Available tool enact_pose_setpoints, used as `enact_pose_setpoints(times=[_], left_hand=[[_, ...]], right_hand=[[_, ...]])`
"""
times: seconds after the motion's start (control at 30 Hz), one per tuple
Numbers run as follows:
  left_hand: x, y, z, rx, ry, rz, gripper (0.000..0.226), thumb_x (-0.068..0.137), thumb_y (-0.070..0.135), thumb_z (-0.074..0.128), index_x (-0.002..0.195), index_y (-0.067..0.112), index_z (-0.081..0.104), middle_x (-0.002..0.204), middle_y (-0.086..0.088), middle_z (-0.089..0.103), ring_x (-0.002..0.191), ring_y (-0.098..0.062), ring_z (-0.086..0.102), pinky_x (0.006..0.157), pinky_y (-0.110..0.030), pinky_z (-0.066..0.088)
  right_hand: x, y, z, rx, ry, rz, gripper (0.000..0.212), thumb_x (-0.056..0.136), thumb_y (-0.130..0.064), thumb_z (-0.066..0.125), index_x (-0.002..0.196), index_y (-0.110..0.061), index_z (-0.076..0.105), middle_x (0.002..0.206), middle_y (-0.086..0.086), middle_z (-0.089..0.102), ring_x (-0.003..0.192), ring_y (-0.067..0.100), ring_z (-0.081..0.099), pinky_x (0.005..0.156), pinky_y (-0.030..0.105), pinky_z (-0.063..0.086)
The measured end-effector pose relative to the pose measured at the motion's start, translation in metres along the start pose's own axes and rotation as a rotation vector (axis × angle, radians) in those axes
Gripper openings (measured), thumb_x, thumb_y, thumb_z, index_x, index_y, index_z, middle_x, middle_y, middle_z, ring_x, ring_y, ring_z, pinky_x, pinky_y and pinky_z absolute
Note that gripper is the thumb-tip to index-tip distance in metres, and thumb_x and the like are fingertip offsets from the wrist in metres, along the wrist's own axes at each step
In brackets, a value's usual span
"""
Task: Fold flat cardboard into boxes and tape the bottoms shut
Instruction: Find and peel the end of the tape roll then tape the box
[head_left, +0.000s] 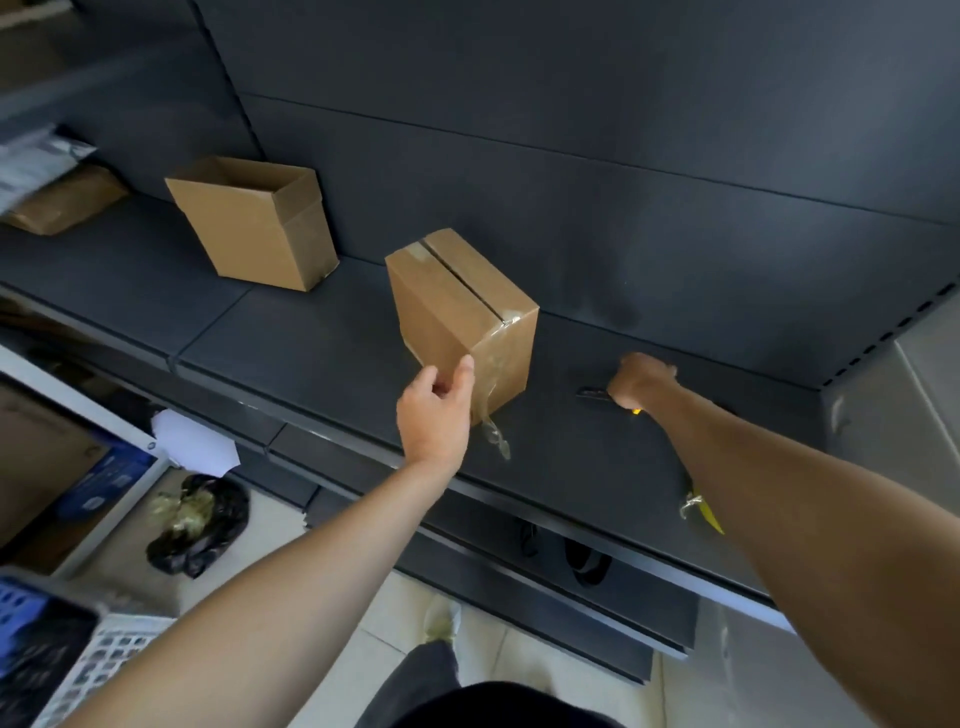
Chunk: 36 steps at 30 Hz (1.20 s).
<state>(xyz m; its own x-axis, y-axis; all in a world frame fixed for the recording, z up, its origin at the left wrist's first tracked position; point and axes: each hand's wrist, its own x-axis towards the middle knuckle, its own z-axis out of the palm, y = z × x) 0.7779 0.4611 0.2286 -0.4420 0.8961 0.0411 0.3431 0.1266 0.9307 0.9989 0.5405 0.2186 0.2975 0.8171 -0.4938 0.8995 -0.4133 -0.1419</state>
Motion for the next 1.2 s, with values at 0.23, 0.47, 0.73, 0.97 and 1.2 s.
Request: enact_pose_setpoints(times=[0.23,0.47,0.73,0.97,1.2], left_hand=[[-0.018,-0.026,0.031,0.112,-0.21,-0.327,0.026,0.089,0.036,0.062,0.099,0.012,0.061,0.09,0.004,0.061,0.078,-0.011,0.058,0.062,-0.022,0.039],[-0.003,-0.022,0.058,0.023,0.026,-0.666,0.075,0.076,0.043,0.075,0.13,0.004,0.041,0.133,-0.015,0.049,0.117,-0.036,0.053,0.096,-0.045,0.046],[0.008,-0.016,0.064,-0.183,0.111,-0.666,0.022,0.083,0.029,0.07,0.086,0.008,0.065,0.094,-0.009,0.068,0.083,-0.028,0.063,0.078,-0.033,0.051],[0.0,-0.021,0.045,-0.002,-0.058,-0.492,0.026,0.082,0.027,0.073,0.065,0.013,0.059,0.062,0.002,0.055,0.053,-0.011,0.049,0.048,-0.023,0.035],[0.006,-0.028,0.03,0.124,-0.138,-0.343,0.027,0.081,0.026,0.073,0.065,0.011,0.059,0.068,0.01,0.05,0.058,-0.002,0.047,0.049,-0.014,0.034]], right_hand=[[0.012,0.03,0.032,-0.226,0.072,-0.066,0.057,0.089,-0.009,0.058,0.141,-0.014,0.036,0.141,0.017,0.038,0.132,0.037,0.03,0.105,0.047,0.032],[0.007,0.045,0.027,-0.143,0.23,-0.272,0.033,0.093,-0.024,0.057,0.118,-0.011,0.04,0.12,0.016,0.053,0.116,0.036,0.046,0.098,0.045,0.034],[-0.025,0.018,-0.003,-0.172,0.242,-0.749,0.035,0.096,-0.039,0.05,0.113,-0.008,0.046,0.107,0.011,0.055,0.091,0.033,0.056,0.071,0.036,0.042],[-0.039,-0.038,0.002,-0.351,0.105,-0.895,0.028,0.099,-0.032,0.046,0.124,-0.018,0.046,0.112,0.009,0.045,0.091,0.03,0.057,0.075,0.041,0.05],[-0.027,-0.071,0.019,-0.483,0.04,-0.845,0.028,0.099,-0.027,0.05,0.125,-0.019,0.05,0.121,0.008,0.046,0.104,0.028,0.053,0.073,0.034,0.04]])
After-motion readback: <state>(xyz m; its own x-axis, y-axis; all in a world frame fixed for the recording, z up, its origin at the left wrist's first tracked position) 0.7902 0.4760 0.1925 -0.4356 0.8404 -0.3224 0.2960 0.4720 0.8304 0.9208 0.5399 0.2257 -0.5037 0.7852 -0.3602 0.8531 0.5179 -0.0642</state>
